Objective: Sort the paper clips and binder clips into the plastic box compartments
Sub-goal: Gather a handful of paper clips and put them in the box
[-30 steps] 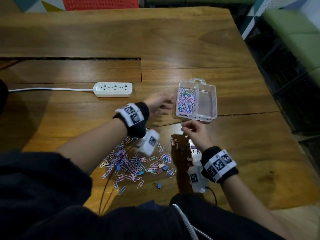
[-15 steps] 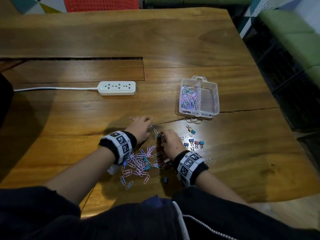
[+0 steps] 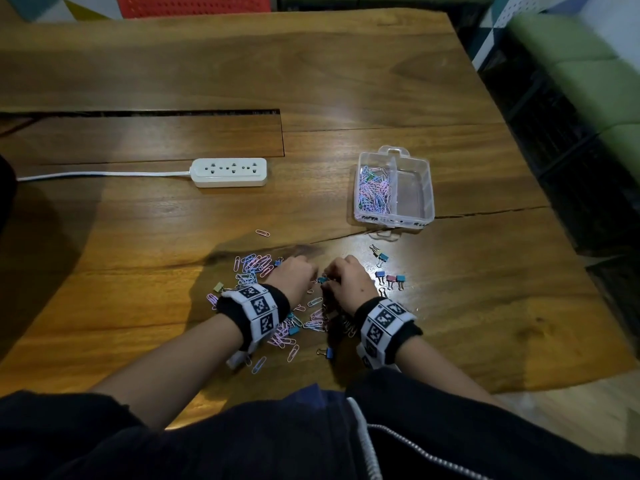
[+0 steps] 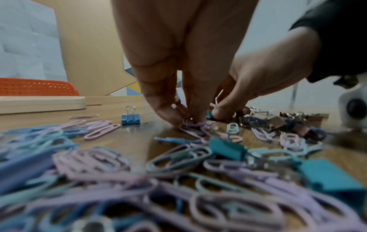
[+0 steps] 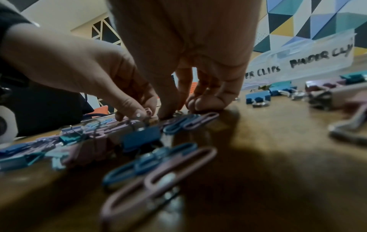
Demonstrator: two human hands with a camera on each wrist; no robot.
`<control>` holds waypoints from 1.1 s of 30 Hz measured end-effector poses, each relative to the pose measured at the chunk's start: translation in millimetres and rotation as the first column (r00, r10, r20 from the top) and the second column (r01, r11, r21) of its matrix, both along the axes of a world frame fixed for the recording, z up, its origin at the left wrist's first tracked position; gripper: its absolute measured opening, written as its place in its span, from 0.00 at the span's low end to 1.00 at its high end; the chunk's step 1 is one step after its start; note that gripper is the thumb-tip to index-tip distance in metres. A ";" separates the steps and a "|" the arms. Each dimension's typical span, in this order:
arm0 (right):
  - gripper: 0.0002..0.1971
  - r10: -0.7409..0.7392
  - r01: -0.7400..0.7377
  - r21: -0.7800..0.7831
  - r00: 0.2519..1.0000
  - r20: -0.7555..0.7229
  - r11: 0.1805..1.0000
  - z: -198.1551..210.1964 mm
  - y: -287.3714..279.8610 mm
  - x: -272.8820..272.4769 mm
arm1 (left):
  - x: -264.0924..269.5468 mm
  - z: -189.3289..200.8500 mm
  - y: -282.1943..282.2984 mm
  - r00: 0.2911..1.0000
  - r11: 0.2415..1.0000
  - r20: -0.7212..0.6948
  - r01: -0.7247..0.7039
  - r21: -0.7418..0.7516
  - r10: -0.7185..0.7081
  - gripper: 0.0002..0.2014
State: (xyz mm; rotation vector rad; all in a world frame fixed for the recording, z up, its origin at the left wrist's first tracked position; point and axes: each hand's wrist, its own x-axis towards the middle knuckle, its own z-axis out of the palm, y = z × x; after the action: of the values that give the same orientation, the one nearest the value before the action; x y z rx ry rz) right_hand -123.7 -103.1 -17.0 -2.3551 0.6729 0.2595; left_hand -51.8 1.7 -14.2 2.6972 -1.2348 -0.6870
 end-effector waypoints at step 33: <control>0.06 -0.232 0.242 0.403 0.970 -0.074 0.883 9.6 -29.3 -44.7 | 77.9 -6.3 34.7 0.856 0.863 -0.234 -0.494 -0.104 0.461 0.10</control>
State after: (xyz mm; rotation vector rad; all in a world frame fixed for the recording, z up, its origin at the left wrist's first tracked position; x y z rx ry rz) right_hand -168.4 -132.5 -7.4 -1.8514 0.8222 0.2882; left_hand 26.1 36.5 -20.5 2.5610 -0.5045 -0.7245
